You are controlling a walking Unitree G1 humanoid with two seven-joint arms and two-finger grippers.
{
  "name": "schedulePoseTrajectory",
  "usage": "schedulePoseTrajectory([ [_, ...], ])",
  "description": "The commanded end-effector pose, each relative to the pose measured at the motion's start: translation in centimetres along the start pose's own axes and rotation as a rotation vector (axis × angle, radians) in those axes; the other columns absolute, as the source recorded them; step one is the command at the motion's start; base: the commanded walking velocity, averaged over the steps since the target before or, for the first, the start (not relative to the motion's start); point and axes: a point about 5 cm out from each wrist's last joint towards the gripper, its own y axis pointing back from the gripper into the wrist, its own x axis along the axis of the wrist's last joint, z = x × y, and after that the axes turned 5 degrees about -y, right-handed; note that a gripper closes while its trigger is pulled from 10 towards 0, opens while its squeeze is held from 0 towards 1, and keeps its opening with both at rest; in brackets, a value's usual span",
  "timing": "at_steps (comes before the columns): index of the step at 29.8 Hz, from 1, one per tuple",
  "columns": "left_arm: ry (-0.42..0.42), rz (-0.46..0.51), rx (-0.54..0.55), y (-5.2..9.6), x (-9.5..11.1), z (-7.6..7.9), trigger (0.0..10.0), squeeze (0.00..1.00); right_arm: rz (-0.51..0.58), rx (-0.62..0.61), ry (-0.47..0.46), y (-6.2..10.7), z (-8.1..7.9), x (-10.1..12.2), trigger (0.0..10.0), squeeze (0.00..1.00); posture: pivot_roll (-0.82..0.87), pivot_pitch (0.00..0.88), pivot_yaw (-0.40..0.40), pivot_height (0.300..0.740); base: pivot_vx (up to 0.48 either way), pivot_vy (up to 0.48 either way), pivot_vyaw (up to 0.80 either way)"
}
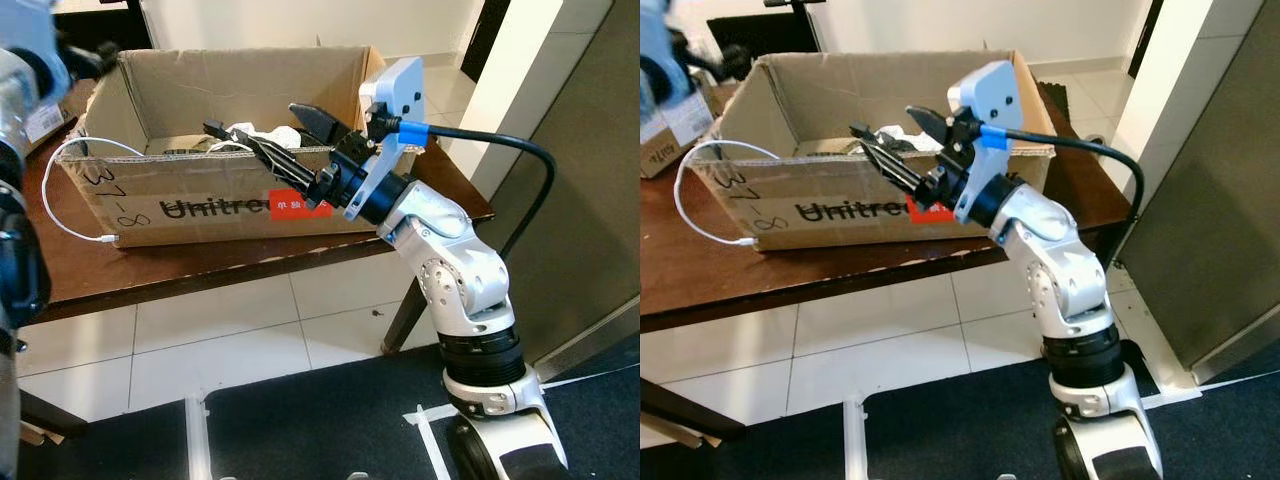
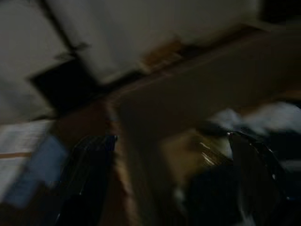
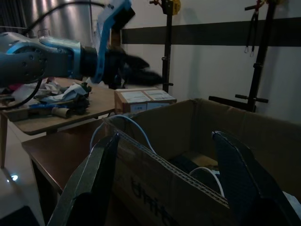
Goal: Picking trash to rubbish bin
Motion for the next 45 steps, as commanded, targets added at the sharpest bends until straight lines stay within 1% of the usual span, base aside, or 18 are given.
schedulePoseTrajectory([
  [1,-0.016,-0.051,-0.071,0.9,-0.7,-0.6,10.0,0.0,0.006,0.039,-0.003,-0.1,-0.6,0.2,10.0,0.0,0.01,0.116,-0.007,0.74,0.0,0.0,0.0],
  [5,-0.026,-0.068,-0.068,1.5,-0.6,-1.3,10.0,0.0,0.007,0.05,-0.004,-0.2,-0.7,0.2,10.0,0.0,0.01,0.114,-0.001,0.74,0.0,0.0,0.0],
  [6,-0.046,-0.07,0.012,2.0,-0.5,-2.3,10.0,0.0,0.008,0.056,-0.003,-0.2,-0.8,0.3,10.0,0.0,0.01,0.113,0.005,0.74,0.0,0.0,0.0],
  [7,-0.126,-0.083,0.221,3.1,-0.1,-4.4,10.0,0.0,0.01,0.062,-0.005,-0.2,-0.9,0.3,10.0,0.0,0.01,0.111,0.006,0.74,0.0,0.0,0.0],
  [8,-0.126,-0.083,0.221,3.1,-0.1,-4.4,10.0,0.0,0.01,0.062,-0.005,-0.2,-0.9,0.3,10.0,0.0,0.01,0.111,0.006,0.74,0.0,0.0,0.0],
  [9,-0.165,-0.066,0.388,4.3,0.2,-6.0,10.0,0.0,0.011,0.064,-0.006,-0.2,-1.0,0.3,10.0,0.0,0.01,0.111,0.006,0.74,0.0,0.0,0.0],
  [11,-0.08,-0.06,0.382,5.0,-0.6,-6.6,10.0,0.0,0.007,0.065,-0.011,0.0,-1.1,0.1,10.0,0.0,0.01,0.111,0.006,0.74,0.0,0.0,0.0],
  [13,0.065,-0.01,0.164,5.6,-2.1,-6.0,10.0,0.0,-0.005,0.066,-0.018,0.1,-1.2,-0.3,10.0,0.0,0.02,0.114,0.004,0.74,0.0,0.0,0.0],
  [15,0.065,-0.021,0.087,6.2,-3.5,-5.8,10.0,0.0,-0.024,0.069,-0.015,0.3,-1.2,-0.8,10.0,0.0,0.02,0.117,0.003,0.74,0.0,0.0,0.0],
  [16,0.044,0.018,0.044,7.9,-6.1,-5.9,10.0,0.0,-0.079,0.078,0.008,0.5,-1.3,-2.1,10.0,0.0,0.03,0.123,-0.003,0.74,0.0,0.0,0.0],
  [23,0.059,0.068,0.192,10.4,-10.9,-5.8,10.0,0.04,-0.132,0.094,0.0,0.7,-1.8,-3.9,10.0,0.0,0.04,0.131,-0.016,0.74,0.0,0.0,0.0],
  [24,0.068,0.076,0.214,10.7,-11.9,-5.5,10.0,0.19,-0.139,0.094,-0.002,0.7,-1.9,-4.1,10.0,0.0,0.04,0.133,-0.016,0.74,0.0,0.0,0.0],
  [27,0.071,0.074,0.226,10.9,-12.5,-5.3,10.0,0.35,-0.142,0.095,-0.003,0.8,-1.9,-4.2,10.0,0.0,0.04,0.133,-0.016,0.74,0.0,0.0,0.0],
  [30,0.053,0.046,0.145,11.6,-15.2,-3.3,10.0,0.91,-0.154,0.088,-0.005,0.9,-1.9,-4.6,10.0,0.0,0.03,0.136,-0.015,0.74,0.0,0.0,0.0],
  [32,0.067,0.039,0.085,11.8,-16.2,-2.3,10.0,1.0,-0.158,0.085,-0.001,1.1,-1.9,-4.8,10.0,0.0,0.03,0.136,-0.015,0.74,0.0,0.0,0.0],
  [41,0.068,-0.075,0.026,10.9,-18.7,0.0,10.0,1.0,-0.17,0.087,0.01,1.2,-2.1,-5.3,10.0,0.0,0.03,0.142,-0.009,0.74,0.0,0.0,0.0],
  [42,0.063,-0.094,0.049,10.5,-18.9,0.4,10.0,0.0,-0.171,0.084,0.013,1.2,-2.1,-5.4,10.0,0.0,0.03,0.142,-0.006,0.74,0.0,0.0,0.0],
  [45,0.064,-0.096,0.061,10.3,-19.0,0.6,10.0,0.0,-0.173,0.079,0.013,1.3,-2.1,-5.4,10.0,0.0,0.03,0.142,-0.006,0.74,0.0,0.0,0.0],
])
